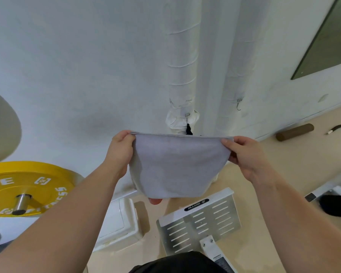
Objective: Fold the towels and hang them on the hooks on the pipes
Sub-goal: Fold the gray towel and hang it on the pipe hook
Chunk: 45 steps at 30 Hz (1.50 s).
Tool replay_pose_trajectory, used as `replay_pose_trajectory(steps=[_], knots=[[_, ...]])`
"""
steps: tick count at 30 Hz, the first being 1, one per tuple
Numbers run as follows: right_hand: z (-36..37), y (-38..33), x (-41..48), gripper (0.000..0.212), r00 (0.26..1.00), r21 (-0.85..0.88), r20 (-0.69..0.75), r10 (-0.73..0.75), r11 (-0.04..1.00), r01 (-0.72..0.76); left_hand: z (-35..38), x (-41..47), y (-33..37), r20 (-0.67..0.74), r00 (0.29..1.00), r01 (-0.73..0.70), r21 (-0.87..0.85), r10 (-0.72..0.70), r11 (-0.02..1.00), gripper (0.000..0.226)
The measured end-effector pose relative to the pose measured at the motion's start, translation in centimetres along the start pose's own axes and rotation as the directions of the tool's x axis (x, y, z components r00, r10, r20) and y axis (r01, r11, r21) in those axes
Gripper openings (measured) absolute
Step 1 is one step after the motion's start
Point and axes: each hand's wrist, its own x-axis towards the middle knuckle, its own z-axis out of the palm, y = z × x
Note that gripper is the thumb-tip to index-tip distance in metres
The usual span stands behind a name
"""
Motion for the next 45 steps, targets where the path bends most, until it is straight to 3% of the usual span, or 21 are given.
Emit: replay_pose_trajectory(steps=[5,8,15,17,19,25,32,37,42,45], knots=[[-0.8,0.1,-0.6,0.023,1.0,0.098,0.019,0.011,0.995,-0.013,0.5,-0.2,-1.1,0.031,0.999,-0.026,0.03,0.025,0.999,0.027],[-1.1,0.6,-0.6,0.025,1.0,0.121,-0.031,0.007,0.993,-0.003,0.8,-0.1,-1.9,-0.024,0.998,-0.056,0.031,0.057,0.998,0.028],[0.2,2.1,-0.6,0.03,0.979,-0.165,-0.175,-0.109,0.983,0.08,1.6,-0.4,-2.7,-0.075,0.997,-0.031,0.059,0.036,0.998,0.026],[0.8,1.9,-1.1,0.02,0.979,-0.203,-0.168,-0.117,0.976,0.082,2.0,-0.8,-2.7,-0.07,0.996,-0.049,0.1,0.056,0.994,0.026],[1.8,1.5,-1.8,0.008,0.986,-0.199,-0.143,-0.09,0.978,0.06,2.5,-1.4,-2.6,-0.065,0.996,-0.06,0.106,0.067,0.993,0.026],[5.7,0.6,-4.4,0.015,0.989,-0.119,0.078,-0.129,0.983,0.137,4.6,-3.5,-1.9,0.043,0.994,-0.106,0.09,0.103,0.99,0.025],[8.2,1.0,-6.4,0.039,0.937,-0.114,0.307,-0.167,0.971,0.21,5.6,-5.9,-1.6,0.192,0.973,-0.149,0.083,0.131,0.985,0.021],[8.0,1.5,-5.8,0.023,0.92,-0.193,0.3,-0.251,0.929,0.316,5.2,-6.5,-1.5,0.267,0.959,-0.12,0.066,0.099,0.991,0.017],[8.1,1.3,-5.9,0.011,0.87,-0.342,0.326,-0.371,0.811,0.474,4.9,-6.2,-1.4,0.198,0.969,-0.167,0.075,0.149,0.983,0.023],[8.2,0.8,-5.8,0.011,0.859,-0.373,0.319,-0.401,0.78,0.502,4.7,-6.6,-0.8,0.307,0.943,-0.141,0.024,0.127,0.99,0.019]])
